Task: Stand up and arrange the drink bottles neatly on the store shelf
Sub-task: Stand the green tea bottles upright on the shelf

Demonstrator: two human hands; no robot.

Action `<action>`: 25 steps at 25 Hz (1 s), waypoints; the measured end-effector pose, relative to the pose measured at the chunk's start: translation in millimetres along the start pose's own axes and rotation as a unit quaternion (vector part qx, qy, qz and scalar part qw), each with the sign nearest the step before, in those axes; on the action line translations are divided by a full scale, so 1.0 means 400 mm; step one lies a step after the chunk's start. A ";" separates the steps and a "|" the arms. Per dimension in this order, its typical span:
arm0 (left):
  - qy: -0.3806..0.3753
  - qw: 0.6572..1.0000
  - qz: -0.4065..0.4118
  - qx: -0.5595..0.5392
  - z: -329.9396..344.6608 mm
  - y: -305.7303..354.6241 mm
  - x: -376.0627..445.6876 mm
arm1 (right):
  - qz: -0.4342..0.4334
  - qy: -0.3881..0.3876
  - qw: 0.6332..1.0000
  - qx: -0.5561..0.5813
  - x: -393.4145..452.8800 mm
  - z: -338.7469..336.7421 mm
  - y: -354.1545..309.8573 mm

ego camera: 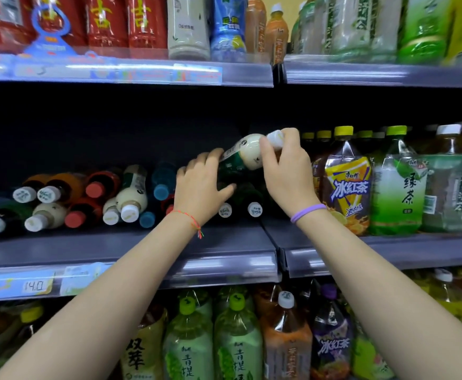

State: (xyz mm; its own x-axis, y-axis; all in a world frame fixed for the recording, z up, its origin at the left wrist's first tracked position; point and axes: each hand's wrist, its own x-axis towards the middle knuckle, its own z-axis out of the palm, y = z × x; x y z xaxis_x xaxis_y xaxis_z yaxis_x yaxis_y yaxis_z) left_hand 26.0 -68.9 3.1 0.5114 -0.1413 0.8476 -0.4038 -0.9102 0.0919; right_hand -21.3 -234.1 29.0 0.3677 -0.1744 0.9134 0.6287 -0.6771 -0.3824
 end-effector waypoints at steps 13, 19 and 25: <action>-0.002 0.964 -0.106 -0.245 -0.089 -0.109 -0.110 | 0.092 -0.205 0.975 -0.007 -0.009 0.110 -0.007; -0.048 0.961 -0.146 -0.229 -0.086 -0.149 -0.130 | 0.069 -0.436 0.851 -0.286 -0.085 0.204 0.031; -0.022 0.949 -0.115 -0.293 -0.100 -0.121 -0.139 | 0.074 -0.403 0.869 -0.278 -0.092 0.192 0.043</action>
State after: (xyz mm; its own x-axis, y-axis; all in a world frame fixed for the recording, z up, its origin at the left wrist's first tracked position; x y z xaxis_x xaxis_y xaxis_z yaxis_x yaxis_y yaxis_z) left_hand -13.4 -1.6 -27.7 0.6635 0.0070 0.7482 -0.6231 -0.5484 0.5577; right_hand 28.6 -184.2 -21.9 0.9176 0.1179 0.3796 0.1889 -0.9696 -0.1555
